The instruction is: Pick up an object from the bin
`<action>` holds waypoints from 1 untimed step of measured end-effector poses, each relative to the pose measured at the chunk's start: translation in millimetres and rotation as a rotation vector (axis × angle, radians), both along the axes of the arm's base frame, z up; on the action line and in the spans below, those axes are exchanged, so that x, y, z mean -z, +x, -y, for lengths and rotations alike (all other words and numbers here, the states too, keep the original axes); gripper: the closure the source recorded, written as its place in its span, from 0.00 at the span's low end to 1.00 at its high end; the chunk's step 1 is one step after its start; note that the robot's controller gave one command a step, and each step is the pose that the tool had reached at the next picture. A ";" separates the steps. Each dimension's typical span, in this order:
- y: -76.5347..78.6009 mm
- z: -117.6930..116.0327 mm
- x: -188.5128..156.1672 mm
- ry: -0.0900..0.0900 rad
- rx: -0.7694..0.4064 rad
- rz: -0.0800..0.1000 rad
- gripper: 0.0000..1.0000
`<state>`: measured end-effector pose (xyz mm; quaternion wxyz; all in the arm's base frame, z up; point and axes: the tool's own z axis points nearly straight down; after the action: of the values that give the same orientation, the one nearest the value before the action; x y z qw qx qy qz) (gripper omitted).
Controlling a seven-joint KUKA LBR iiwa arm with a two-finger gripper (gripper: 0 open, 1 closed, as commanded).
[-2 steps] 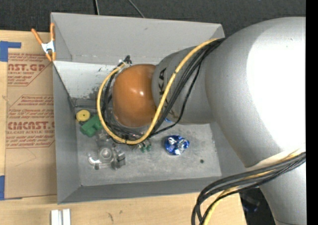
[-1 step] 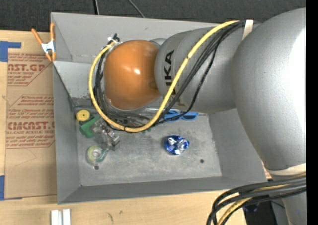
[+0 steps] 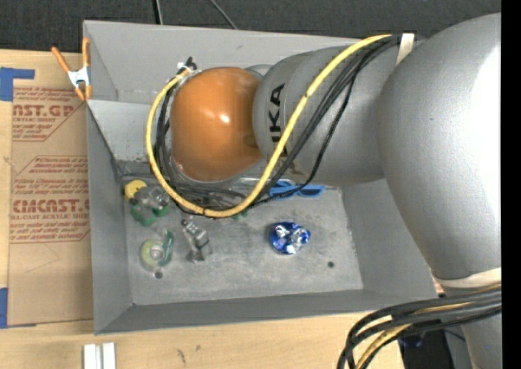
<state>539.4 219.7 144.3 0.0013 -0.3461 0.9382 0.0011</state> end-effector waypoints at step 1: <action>7.0 8.4 59.1 -0.002 -0.305 -0.004 0.00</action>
Offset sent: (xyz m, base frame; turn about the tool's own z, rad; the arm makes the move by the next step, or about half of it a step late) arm 0.0081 -0.0088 -0.0568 -0.3051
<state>546.4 211.3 85.2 -0.0011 -0.4847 0.8747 0.0008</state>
